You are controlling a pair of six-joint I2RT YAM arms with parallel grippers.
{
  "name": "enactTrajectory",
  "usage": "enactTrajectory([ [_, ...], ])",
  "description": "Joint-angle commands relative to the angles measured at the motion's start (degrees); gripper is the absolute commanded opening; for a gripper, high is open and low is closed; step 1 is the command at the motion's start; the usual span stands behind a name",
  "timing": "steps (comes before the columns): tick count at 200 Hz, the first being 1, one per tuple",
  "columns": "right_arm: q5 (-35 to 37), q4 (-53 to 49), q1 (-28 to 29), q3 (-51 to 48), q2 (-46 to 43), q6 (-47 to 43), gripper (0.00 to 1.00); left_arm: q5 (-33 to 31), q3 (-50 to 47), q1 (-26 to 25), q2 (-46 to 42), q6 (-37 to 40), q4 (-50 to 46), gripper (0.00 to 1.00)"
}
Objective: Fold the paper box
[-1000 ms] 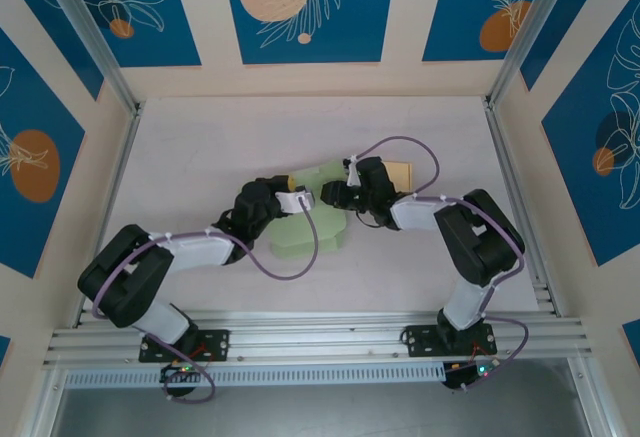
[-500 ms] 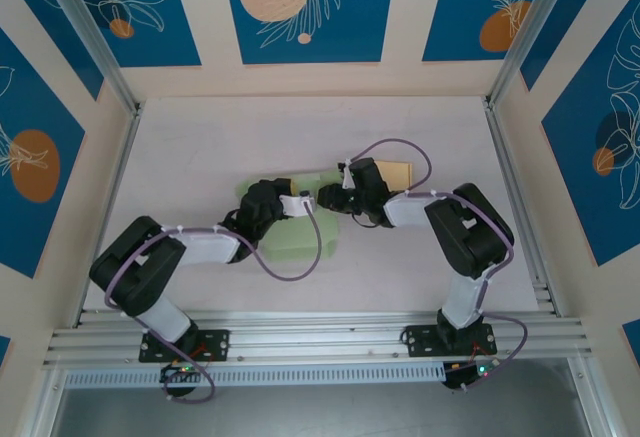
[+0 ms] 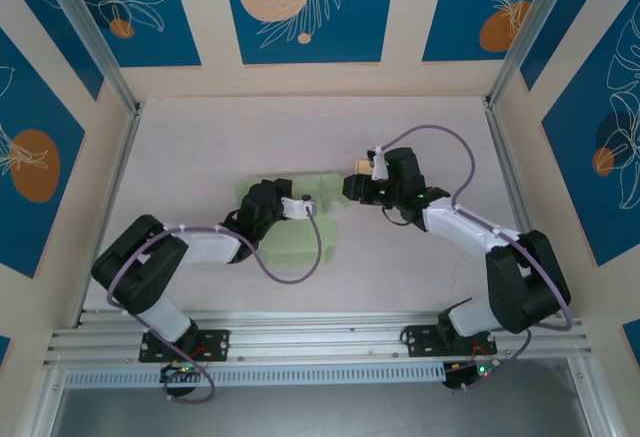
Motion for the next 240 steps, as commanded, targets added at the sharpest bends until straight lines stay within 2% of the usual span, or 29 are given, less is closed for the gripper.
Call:
enactTrajectory([
  [1, -1.22, -4.89, -3.12, 0.26, -0.53, -3.29, 0.42, 2.27, -0.73, -0.1, -2.51, -0.59, 1.25, 0.0],
  [34, -0.71, -7.29, -7.49, 5.86, 5.38, -4.41, 0.3, 2.61, -1.1, -0.23, -2.76, -0.27, 1.22, 0.0],
  [46, -3.44, -7.54, -8.5, 8.46, 8.82, -4.87, 0.27, 2.61, -1.19, -0.23, -2.71, -0.05, 1.31, 0.0],
  [121, -15.52, -5.23, -8.05, 22.81, 26.2, -5.66, 0.23, 1.27, -1.39, -0.24, -2.1, 0.24, 3.16, 0.0],
  [181, -21.57, 1.89, -6.11, 16.38, 25.64, -7.69, 0.24, -0.07, -1.71, -0.07, 0.04, 0.4, 4.98, 0.0],
  [240, -23.21, 6.76, -5.8, 9.54, 22.38, -8.45, 0.25, -0.77, -2.14, -0.06, 2.02, 1.0, 6.12, 0.0],
])
